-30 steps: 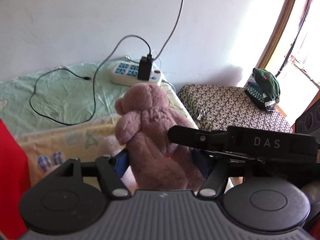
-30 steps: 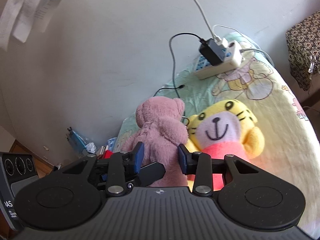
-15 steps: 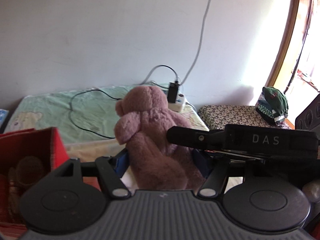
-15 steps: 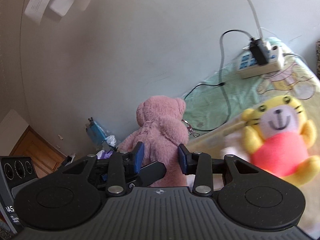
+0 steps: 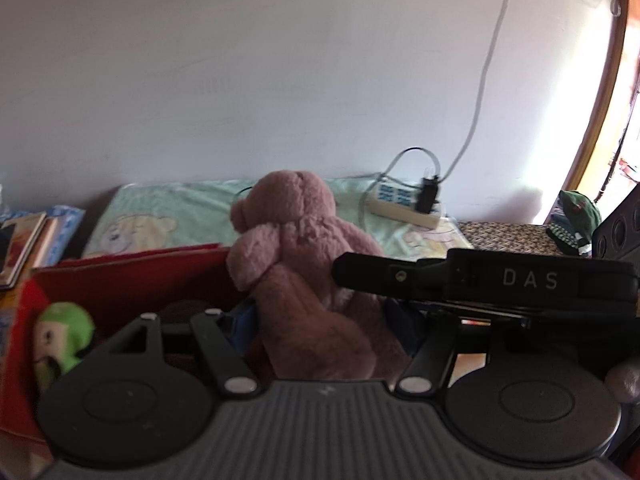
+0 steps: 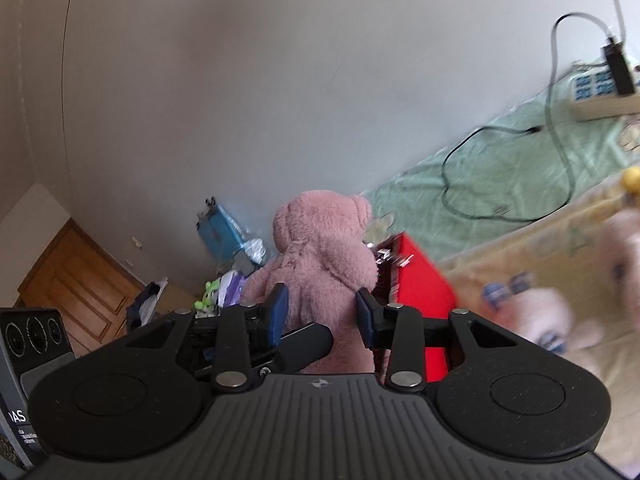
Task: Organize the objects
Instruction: 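Carry the pink teddy bear with the right tool over the red box, then lower the teddy bear into the box beside the green plush, open right tool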
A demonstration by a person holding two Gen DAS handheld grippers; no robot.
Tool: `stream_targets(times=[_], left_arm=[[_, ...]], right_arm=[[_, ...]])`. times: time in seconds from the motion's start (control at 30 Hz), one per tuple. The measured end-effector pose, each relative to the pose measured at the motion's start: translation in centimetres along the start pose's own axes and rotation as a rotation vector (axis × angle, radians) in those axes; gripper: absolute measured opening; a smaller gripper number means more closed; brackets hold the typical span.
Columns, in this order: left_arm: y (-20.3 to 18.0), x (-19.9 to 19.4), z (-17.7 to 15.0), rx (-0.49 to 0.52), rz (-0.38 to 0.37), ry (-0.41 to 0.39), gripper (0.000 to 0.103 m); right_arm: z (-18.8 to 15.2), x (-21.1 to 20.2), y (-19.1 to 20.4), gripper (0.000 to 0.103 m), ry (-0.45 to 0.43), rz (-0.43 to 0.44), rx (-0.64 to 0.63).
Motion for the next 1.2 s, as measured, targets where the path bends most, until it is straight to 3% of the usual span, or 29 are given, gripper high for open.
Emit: stream_targets(times=[0.27,0.57,1.03,1.2], left_arm=[[7.0,0.6,-1.7,-0.027,0.032,0.049,0.068],[11.4,3.2,-3.8,-0.045,0.04,0.114,0.068],[15.7,5.8,-6.6,-0.033,0.069,0.219,0.067],[16.2,5.8,-7.2,0.014,0.093,0.216,0.068]], right_arm=[[-3.5,5.1,2.1,0.039,0.062,-0.008,-0.004],[-5.8,9.8,1.4,0.039,0.13,-0.073,-0.019],[-8.6,15.1,0.4,0.038,0.308,-0.201,-0.04],[-9.7,16.4,0.9,0.038,0.366,-0.195,-0.061]])
Point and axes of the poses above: each gripper's, at about its wrist camera, not at the fingertips, and x roughly the way its jaws point, y to its left, z to its top, the point moved 10 cm from there along x, roughly the way its jaws point, and after that the axes turned 10 degrees about z, right-handed, at the moved point
